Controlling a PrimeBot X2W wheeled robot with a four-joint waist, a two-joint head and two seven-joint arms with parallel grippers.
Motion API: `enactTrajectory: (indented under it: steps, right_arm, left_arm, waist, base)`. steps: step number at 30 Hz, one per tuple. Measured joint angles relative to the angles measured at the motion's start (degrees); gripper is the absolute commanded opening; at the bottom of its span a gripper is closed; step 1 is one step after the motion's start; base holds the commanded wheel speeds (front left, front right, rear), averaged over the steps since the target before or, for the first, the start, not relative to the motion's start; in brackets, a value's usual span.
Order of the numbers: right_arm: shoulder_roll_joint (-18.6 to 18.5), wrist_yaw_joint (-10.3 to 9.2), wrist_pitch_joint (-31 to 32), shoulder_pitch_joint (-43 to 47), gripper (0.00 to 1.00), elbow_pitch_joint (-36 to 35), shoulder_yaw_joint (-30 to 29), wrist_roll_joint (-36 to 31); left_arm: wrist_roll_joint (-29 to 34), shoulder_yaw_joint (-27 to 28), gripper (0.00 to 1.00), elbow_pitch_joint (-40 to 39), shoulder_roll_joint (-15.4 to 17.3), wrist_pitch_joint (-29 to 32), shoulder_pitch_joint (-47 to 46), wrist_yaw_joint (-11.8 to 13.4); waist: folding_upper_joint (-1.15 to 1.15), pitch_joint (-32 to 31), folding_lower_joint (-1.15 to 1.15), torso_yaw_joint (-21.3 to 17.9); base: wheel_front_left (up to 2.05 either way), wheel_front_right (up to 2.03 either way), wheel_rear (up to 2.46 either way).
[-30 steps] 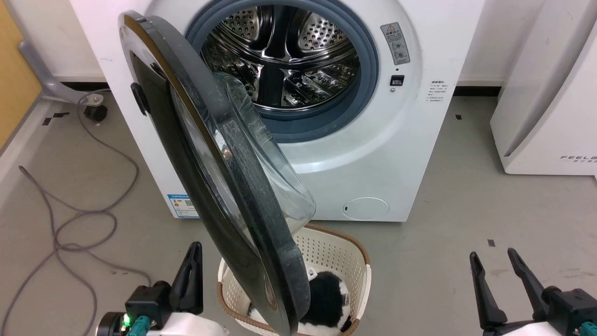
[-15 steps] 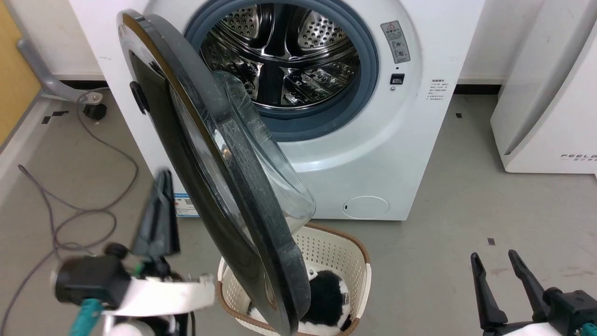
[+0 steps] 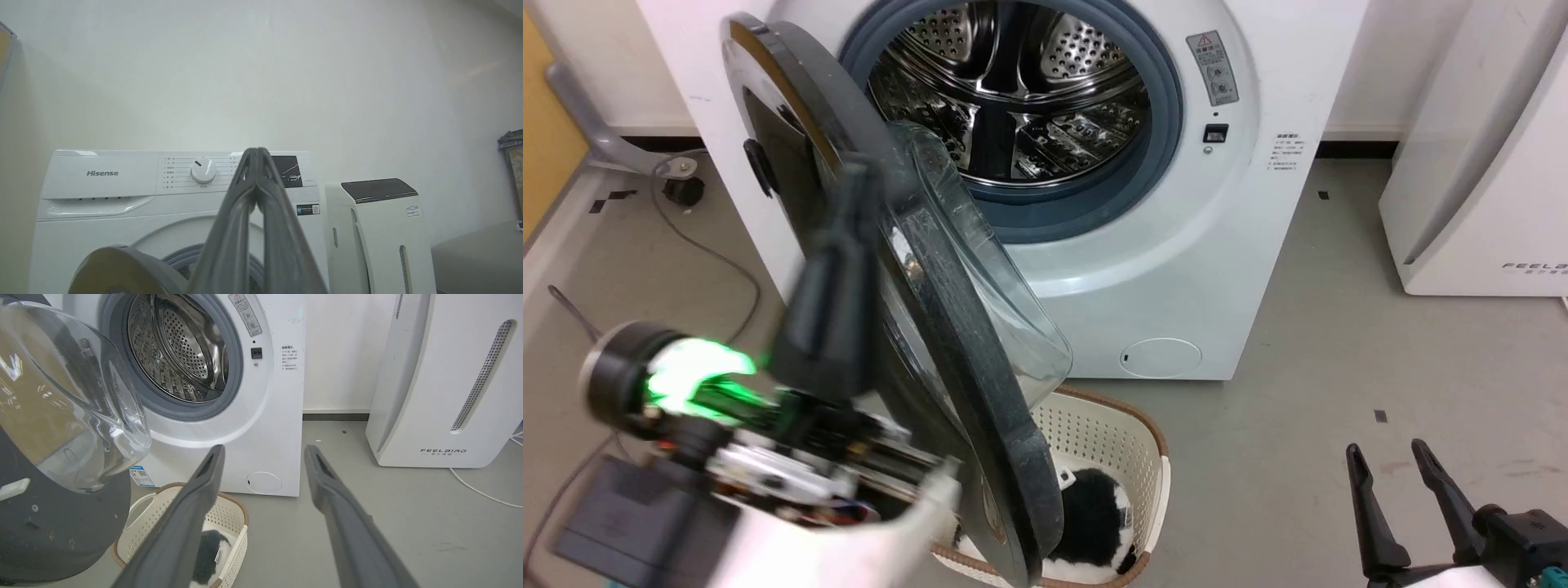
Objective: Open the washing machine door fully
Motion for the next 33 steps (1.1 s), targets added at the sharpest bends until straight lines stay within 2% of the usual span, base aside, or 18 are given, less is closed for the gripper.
enactTrajectory:
  steps: [9,14,20,25,33]
  right_arm:
    - [0.01,0.00,-0.02,-0.01,1.00,0.47,-0.70,-0.05]
    - [0.01,0.00,-0.20,0.04,1.00,0.53,-0.98,-0.21]
    - [0.02,0.00,-0.15,0.12,1.00,0.74,-0.63,-0.19]
    - [0.02,0.00,-0.15,0.12,1.00,0.86,-0.20,-0.18]
    - [0.02,0.00,-0.05,0.12,1.00,1.31,-0.11,0.01]
  left_arm:
    - [0.76,-12.25,0.00,-1.79,-0.30,9.01,0.65,-3.59]
    - [-1.37,-18.39,0.00,1.89,0.83,16.00,4.58,-5.69]
    - [-4.78,-24.60,0.00,7.48,1.79,23.51,9.55,-6.77]
    - [-5.22,-26.08,0.00,14.08,1.55,25.28,12.28,-5.67]
    - [-6.47,-21.89,0.00,24.63,-4.00,17.61,10.19,-1.43]
  waist:
    - [0.00,-0.15,0.00,0.19]
    - [0.00,-0.52,0.00,0.79]
    - [0.00,-1.36,0.00,1.01]
    - [0.00,-1.35,0.00,0.73]
    - [0.00,-1.09,0.00,0.12]
  base:
    - [0.00,0.00,0.00]
    - [0.00,0.00,0.00]
    - [0.00,0.00,0.00]
    - [0.00,0.00,0.00]
    - [0.00,0.00,0.00]
